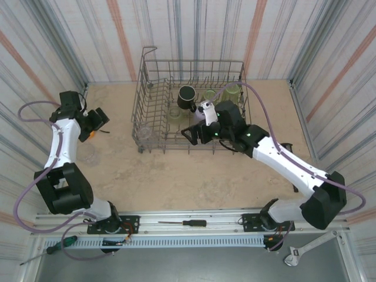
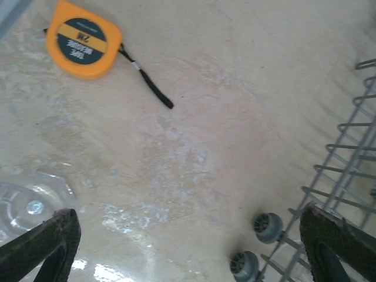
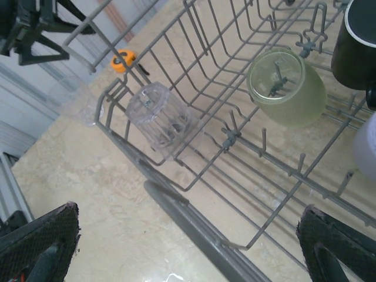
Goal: Load the cups into the dish rack
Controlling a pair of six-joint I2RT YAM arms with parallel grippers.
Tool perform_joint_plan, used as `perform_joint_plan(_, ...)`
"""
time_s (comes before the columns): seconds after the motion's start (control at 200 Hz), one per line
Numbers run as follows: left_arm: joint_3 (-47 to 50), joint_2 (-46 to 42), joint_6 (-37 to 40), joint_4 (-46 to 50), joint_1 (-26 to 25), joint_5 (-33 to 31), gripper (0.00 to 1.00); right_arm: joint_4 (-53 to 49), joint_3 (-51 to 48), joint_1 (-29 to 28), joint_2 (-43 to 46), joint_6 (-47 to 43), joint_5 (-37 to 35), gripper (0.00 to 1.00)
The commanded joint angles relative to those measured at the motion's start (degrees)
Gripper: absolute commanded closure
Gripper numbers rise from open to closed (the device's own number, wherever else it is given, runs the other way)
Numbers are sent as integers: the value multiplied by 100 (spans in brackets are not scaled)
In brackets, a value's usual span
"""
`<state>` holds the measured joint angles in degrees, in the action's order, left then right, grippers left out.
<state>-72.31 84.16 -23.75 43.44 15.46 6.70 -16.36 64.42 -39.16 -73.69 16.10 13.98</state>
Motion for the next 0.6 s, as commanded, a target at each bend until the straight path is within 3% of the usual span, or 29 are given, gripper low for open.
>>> perform_joint_plan(0.0, 349, -281, -33, 230, 14, -611, 1, -17, -329, 277, 488, 87, 378, 1)
perform_joint_plan(0.366, 247, -258, -37, 797, 210, -1190, 4, 250, -1110, 905, 1174, 95, 899, 1)
perform_joint_plan(0.591, 572, -248, 19, 563, 484, -1135, 9, 543, -1432, 1023, 1313, 308, 1156, 1)
